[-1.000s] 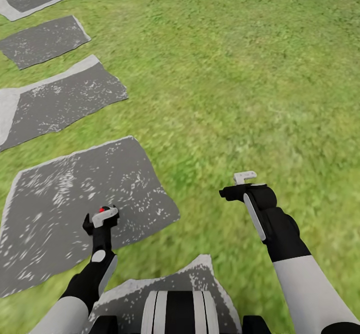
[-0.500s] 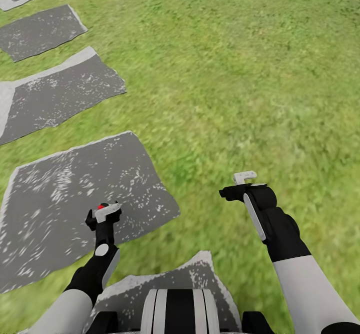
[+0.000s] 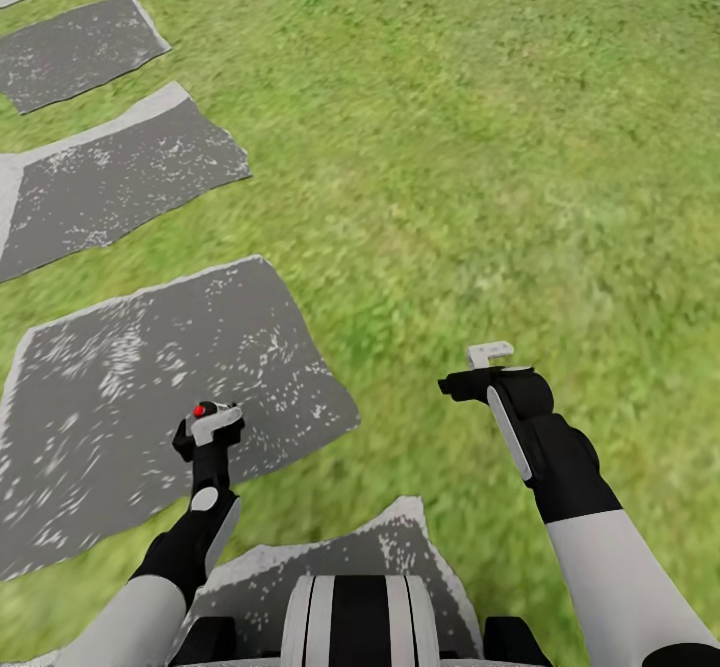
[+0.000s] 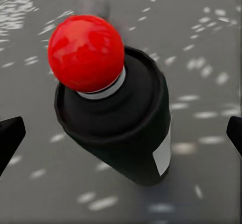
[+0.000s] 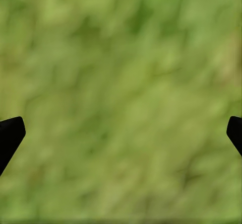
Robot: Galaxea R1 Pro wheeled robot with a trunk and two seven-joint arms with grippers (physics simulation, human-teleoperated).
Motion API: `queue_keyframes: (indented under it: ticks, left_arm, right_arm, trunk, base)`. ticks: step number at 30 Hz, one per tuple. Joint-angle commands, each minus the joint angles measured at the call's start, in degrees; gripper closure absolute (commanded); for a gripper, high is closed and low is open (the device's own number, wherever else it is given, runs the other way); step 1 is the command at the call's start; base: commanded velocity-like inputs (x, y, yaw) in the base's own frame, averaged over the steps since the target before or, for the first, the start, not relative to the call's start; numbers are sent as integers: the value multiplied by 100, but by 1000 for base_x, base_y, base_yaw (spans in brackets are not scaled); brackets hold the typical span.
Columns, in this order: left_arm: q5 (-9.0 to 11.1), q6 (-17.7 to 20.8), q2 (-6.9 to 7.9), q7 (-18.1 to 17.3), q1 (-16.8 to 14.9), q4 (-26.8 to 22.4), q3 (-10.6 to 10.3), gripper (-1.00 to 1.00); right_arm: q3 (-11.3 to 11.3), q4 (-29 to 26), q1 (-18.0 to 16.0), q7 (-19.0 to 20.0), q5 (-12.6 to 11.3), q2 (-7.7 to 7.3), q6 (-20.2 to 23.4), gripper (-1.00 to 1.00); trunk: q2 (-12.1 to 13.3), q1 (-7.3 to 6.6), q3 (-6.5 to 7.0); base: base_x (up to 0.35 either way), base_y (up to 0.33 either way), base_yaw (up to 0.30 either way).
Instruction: Pick up the pesticide atomizer in the garden and spray insectifuge to fully cover both potted plants in the garden.
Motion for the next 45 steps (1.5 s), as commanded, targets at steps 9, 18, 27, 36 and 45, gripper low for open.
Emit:
queue_keyframes:
  ticks: [9,18,27,36,45]
  left_arm:
    - [22,2,-2,-16,-120,76,1,-100]
    - [32,-5,-2,-15,-212,212,1,100]
    - [42,-154,-4,-19,-222,46,7,100]
    - [47,-840,13,-117,-134,-303,-7,100]
    - [2,-817,135,-1161,-36,-648,-16,100]
  right_arm:
    - [0,0,1,0,-2,0,-2,-100]
    - [0,0,-1,0,-3,0,0,-100]
    - [0,0,-1,0,-2,0,0,-100]
    - [0,0,0,0,0,0,-1,-100]
    - [0,0,0,0,1,0,-2,-100]
  trunk:
    - [0,0,0]
    - [0,0,0]
    - [0,0,0]
    - [0,0,0]
    - [0,0,0]
  base:
    - [0,0,0]
    - [0,0,0]
    - [0,0,0]
    - [0,0,0]
    - [0,0,0]
